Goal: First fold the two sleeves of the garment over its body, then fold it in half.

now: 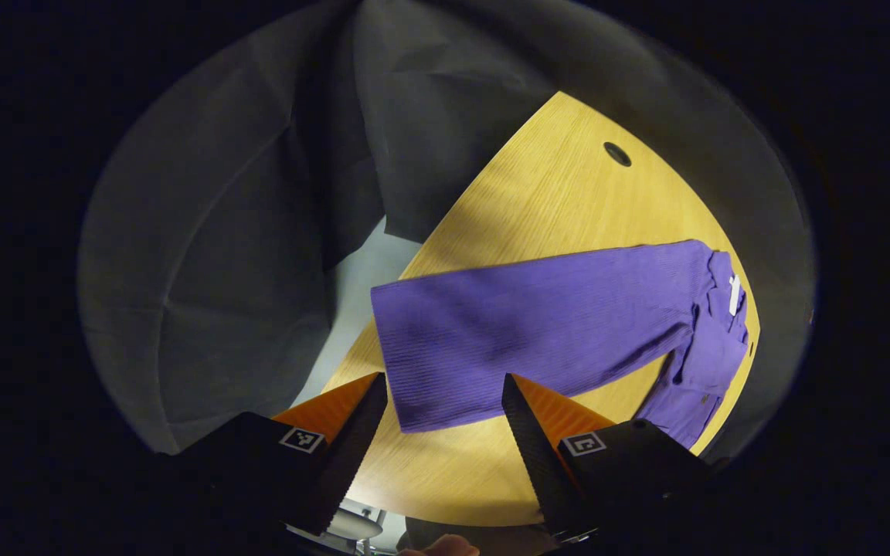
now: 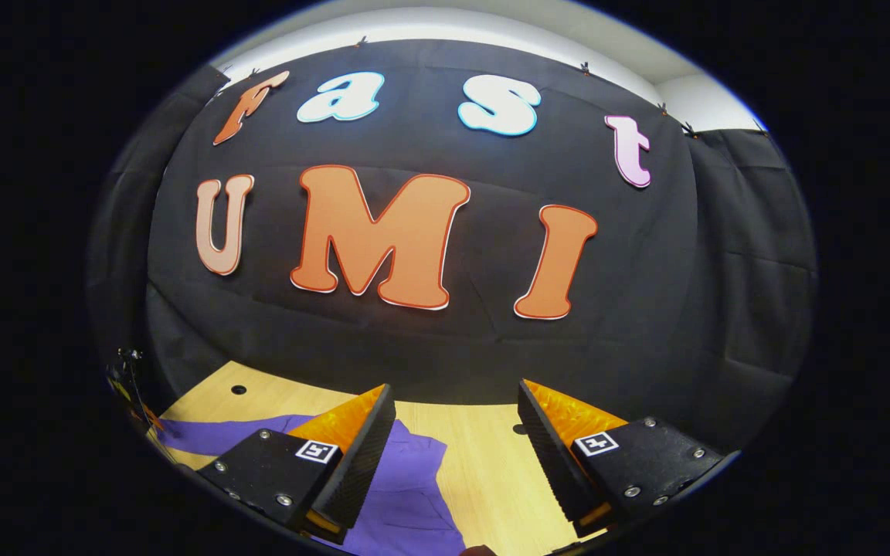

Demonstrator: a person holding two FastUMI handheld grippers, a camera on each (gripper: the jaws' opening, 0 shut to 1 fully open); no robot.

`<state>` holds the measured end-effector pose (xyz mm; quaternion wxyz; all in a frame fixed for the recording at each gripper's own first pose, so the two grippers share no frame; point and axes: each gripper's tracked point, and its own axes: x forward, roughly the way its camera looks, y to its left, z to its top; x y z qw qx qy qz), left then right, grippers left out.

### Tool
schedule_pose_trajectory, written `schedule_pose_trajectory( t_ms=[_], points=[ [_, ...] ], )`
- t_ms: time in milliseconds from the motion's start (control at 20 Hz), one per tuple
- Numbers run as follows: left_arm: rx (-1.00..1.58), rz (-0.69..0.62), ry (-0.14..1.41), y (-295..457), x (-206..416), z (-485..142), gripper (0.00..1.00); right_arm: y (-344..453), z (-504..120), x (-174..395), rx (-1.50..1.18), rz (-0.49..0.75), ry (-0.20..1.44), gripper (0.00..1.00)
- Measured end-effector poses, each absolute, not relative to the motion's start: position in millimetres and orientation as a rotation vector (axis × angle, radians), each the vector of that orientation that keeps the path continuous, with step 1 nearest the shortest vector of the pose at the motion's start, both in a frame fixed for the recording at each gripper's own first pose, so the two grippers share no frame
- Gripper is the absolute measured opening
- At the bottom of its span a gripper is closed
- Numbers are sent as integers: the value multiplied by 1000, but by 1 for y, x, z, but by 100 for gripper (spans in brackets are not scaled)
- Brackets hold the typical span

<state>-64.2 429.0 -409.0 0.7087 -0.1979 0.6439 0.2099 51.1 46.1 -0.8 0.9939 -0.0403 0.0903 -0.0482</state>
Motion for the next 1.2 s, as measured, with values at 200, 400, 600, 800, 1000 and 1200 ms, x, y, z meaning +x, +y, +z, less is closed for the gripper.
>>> schedule_pose_trajectory(
  t_ms=[200, 400, 600, 800, 1000, 1200],
  points=[
    [-458, 516, 1478, 438, -72, -430, 95, 38, -4, 46, -83, -103, 190, 95],
    [-471, 582, 1520, 440, -79, -438, 88, 24, -8, 46, -74, -115, 197, 95],
    [-457, 610, 1531, 441, -75, -440, 56, 13, -14, 48, -64, -111, 205, 95],
    [-459, 602, 1530, 433, -67, -441, 8, 2, -23, 48, -56, -101, 217, 95],
    [-418, 579, 1480, 422, -55, -411, 4, -18, -27, 49, -39, -101, 220, 95],
    [-308, 487, 1411, 386, -25, -362, 4, -32, -26, 57, -7, -88, 204, 95]
  ],
)
